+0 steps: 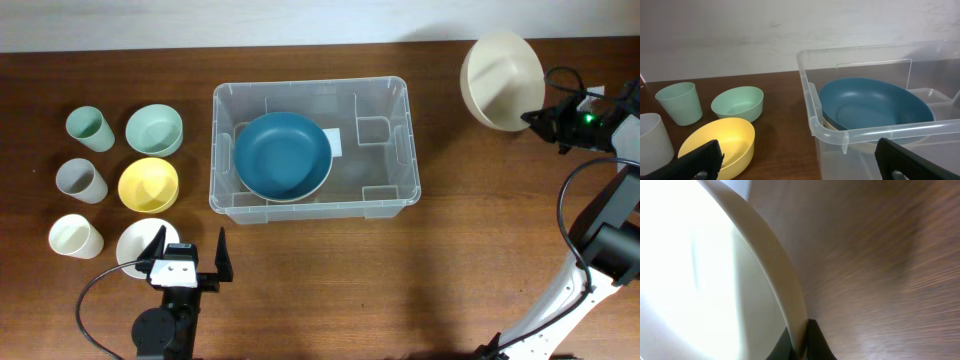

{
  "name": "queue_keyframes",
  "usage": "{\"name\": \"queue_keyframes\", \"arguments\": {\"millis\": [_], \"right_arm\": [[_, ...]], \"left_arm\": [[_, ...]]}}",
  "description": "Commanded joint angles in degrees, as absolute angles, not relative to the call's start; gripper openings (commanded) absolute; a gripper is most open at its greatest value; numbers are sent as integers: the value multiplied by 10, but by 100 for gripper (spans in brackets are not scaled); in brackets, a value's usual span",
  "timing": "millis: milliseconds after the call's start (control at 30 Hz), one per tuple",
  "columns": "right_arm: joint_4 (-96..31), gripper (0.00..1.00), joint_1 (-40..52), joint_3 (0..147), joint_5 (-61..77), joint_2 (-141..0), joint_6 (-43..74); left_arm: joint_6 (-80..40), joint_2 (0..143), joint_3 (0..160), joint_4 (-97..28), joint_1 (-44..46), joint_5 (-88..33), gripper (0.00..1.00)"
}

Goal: Pack container
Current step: 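Lift the cream bowl and carry it left over the bin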

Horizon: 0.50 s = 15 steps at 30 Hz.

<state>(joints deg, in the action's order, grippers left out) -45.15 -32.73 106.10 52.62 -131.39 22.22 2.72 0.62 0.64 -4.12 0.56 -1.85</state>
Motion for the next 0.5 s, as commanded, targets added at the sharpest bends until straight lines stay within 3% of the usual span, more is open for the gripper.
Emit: {"name": "queue_keyframes", "arguments": {"millis": [0, 233, 467], "right_arm": [[-459, 4, -313, 1061, 598, -1224, 210], [-506, 4, -214, 1061, 550, -1085, 210], [-528, 4, -37, 1061, 431, -1037, 234]], "left_arm": [[24, 3, 5, -46, 2, -17, 99], [24, 3, 5, -46, 2, -17, 99], [24, 3, 5, -46, 2, -17, 99]]}}
